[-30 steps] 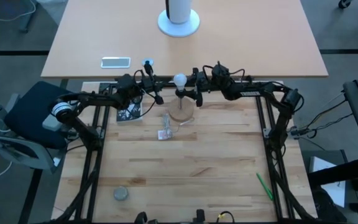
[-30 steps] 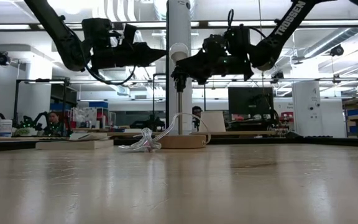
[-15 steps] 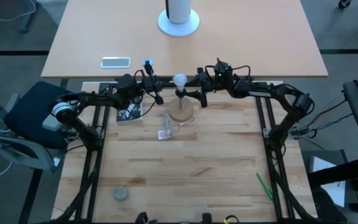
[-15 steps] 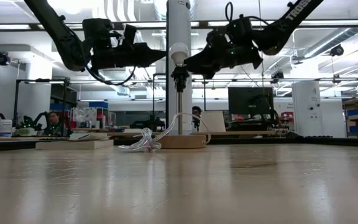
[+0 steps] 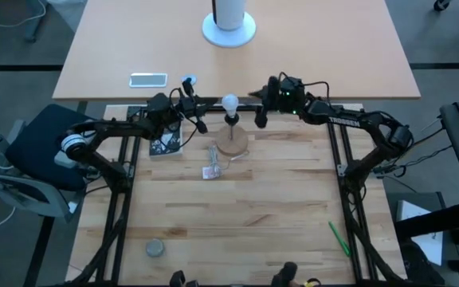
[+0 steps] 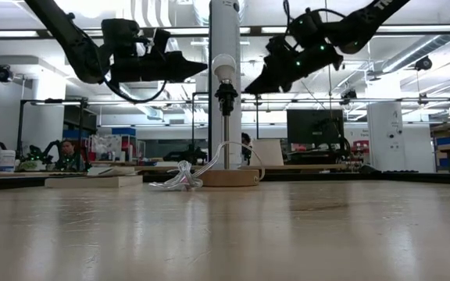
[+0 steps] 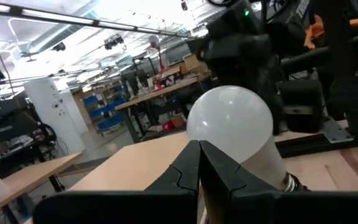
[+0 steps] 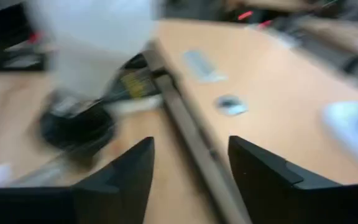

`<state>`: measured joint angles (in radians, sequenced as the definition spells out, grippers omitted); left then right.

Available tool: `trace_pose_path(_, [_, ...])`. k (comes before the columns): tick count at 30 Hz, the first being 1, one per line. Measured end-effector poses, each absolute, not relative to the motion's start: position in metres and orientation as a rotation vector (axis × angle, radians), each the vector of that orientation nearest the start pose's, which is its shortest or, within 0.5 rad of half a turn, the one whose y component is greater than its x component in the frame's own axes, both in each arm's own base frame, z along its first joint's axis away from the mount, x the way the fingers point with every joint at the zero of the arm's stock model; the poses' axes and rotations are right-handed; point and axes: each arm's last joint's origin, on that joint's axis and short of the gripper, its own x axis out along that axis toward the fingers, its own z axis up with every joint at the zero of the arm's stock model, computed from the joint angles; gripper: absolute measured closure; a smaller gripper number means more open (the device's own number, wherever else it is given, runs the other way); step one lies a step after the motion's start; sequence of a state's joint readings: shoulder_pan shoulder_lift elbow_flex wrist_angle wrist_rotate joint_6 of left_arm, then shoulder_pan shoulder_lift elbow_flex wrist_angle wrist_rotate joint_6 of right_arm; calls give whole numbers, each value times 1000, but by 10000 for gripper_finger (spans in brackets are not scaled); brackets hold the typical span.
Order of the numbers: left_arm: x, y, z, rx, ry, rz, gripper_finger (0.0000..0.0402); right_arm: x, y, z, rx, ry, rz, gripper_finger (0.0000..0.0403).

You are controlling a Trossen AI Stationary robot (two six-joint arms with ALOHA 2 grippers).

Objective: Screw lightbulb
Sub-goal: Insert the lightbulb into the black lamp

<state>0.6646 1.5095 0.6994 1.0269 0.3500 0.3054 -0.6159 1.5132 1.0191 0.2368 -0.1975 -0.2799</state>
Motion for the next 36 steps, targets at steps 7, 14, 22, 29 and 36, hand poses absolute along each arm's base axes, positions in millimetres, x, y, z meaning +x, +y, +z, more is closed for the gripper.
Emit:
trace_pose_path(7, [251,183,254,415,-160,333,401,287,-189,297,-254,128,-294,369])
trace_pose_path(14, [256,186,256,399,-125,303,401,291,-183,297,-255,121,-259,382])
trace_pose_path(22, [260,182,259,400,-129,269,401,298,-171,297,-306,123,-216,400])
trace_pose_path(29, [260,181,259,401,-131,257,401,299,-170,297,-302,123,-212,401])
trace_pose_path(36, [261,181,259,412,-130,256,401,299,-168,296,-311,138,-202,401])
